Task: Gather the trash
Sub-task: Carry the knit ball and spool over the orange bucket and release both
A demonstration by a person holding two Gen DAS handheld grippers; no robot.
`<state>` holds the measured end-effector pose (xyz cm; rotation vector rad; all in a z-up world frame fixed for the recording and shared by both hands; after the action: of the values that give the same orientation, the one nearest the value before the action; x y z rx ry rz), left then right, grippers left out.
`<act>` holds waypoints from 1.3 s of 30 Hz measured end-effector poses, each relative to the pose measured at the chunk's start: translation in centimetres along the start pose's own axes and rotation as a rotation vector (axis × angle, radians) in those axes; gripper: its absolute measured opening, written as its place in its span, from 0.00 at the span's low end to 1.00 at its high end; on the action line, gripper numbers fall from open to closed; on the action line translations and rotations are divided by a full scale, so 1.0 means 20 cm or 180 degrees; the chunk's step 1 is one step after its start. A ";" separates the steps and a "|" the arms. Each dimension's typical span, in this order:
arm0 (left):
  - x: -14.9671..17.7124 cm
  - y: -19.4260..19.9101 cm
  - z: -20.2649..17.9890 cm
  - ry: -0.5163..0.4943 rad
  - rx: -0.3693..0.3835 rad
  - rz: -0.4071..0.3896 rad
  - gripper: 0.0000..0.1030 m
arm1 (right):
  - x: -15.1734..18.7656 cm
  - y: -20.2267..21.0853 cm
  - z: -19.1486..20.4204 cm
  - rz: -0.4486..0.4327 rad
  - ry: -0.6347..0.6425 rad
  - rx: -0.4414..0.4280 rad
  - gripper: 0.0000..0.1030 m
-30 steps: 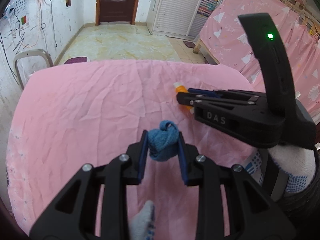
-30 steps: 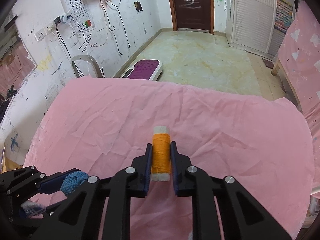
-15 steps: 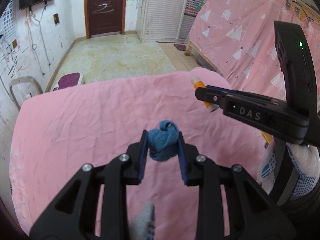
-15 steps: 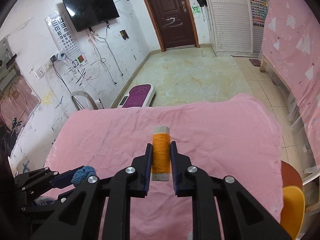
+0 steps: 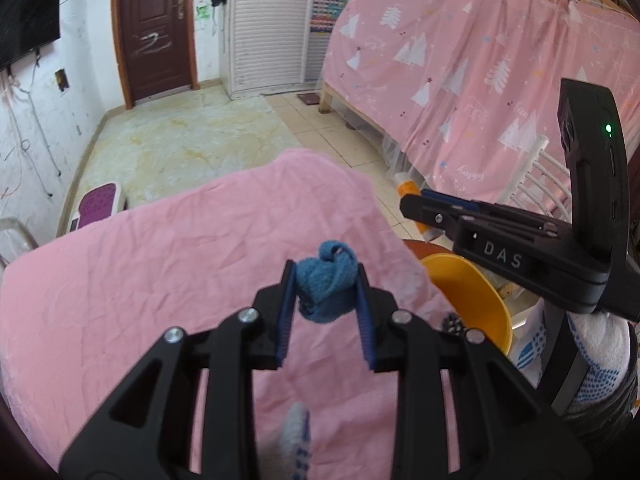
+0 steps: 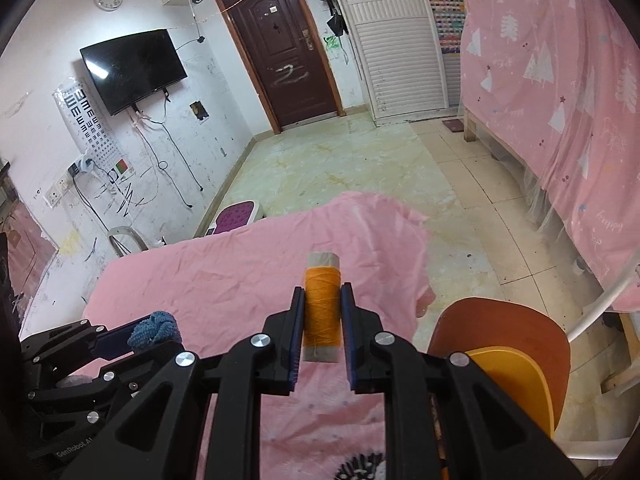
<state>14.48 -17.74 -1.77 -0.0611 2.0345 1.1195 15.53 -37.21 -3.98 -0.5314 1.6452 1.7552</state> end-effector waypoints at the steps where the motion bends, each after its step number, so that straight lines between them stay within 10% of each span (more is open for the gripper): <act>1: -0.01 -0.02 -0.03 -0.0029 0.0010 0.0008 0.26 | 0.01 0.01 -0.04 -0.0006 -0.0014 0.0011 0.08; 29: -0.03 -0.55 -0.61 -0.0478 0.0388 0.0400 0.26 | 0.37 0.09 -0.70 0.0171 -0.0552 0.0273 0.08; 33: -0.02 -0.57 -0.61 -0.0414 0.0487 0.0419 0.65 | 0.43 0.08 -0.73 0.0262 -0.0618 0.0263 0.09; 39: 0.01 -0.53 -0.59 -0.0371 0.0509 0.0365 0.65 | 0.44 0.11 -0.71 0.0237 -0.0614 0.0331 0.20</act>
<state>11.25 -32.77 -5.73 0.1994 2.0357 1.0014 5.80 -49.36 -10.14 -0.2474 1.6267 1.7053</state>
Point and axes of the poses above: each gripper's, at about its wrist camera, not at the fingertips, and y roughly against the way its jaws point, z to its left, x to its underside, the point moved 2 cm from there along -y, roughly the way its jaws point, and after that the axes turned 14 degrees about x, right-handed, at the moved point
